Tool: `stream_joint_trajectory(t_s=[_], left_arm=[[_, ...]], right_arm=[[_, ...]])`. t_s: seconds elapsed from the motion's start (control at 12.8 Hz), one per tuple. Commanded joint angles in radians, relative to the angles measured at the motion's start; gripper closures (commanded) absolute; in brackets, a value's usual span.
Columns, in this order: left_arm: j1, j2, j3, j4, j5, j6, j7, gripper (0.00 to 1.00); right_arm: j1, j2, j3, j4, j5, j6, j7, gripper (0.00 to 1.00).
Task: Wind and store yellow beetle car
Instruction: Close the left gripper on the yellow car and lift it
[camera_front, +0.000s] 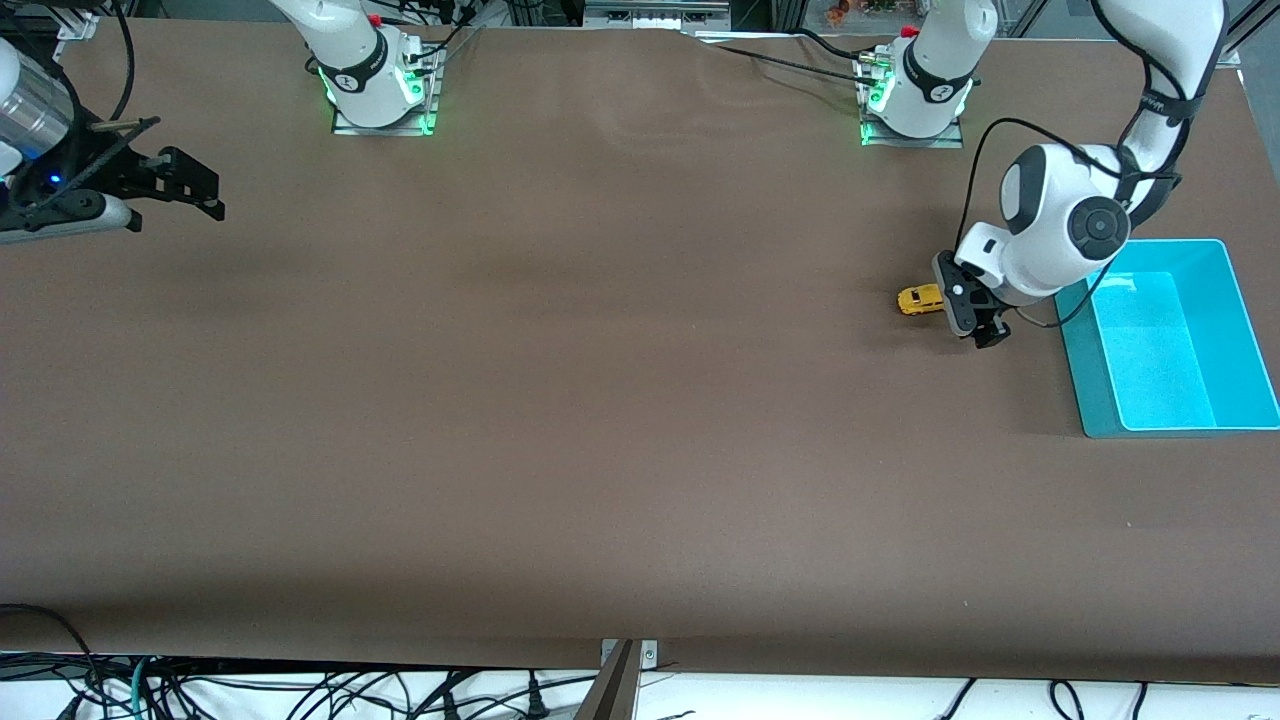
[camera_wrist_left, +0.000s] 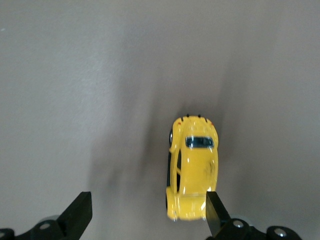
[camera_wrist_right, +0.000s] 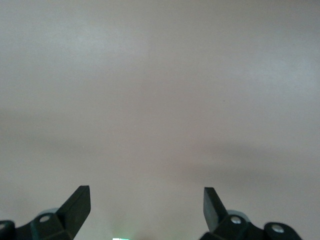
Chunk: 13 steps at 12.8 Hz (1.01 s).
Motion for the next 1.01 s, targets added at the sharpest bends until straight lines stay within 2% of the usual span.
stream_joint_trajectory(t_s=[0.0,0.62,0.78,0.94], left_arm=[[-0.001,0.031,-0.032,-0.008,0.013,0.035,0.006,0.00],[0.001,0.047,-0.045,-0.067,0.011,0.092,0.008,0.00],[0.005,0.019,-0.045,-0.062,0.011,0.081,0.009,0.00],[0.010,-0.002,-0.052,-0.048,0.008,0.037,0.009,0.00]], right_arm=[[0.031,-0.005,-0.017,0.045,-0.025,-0.048,0.016,0.00],[0.037,0.006,-0.060,0.019,-0.025,-0.022,-0.017,0.00],[0.037,0.007,-0.092,-0.006,-0.024,0.014,-0.077,0.00],[0.039,0.007,-0.097,-0.008,-0.024,0.014,-0.071,0.00]])
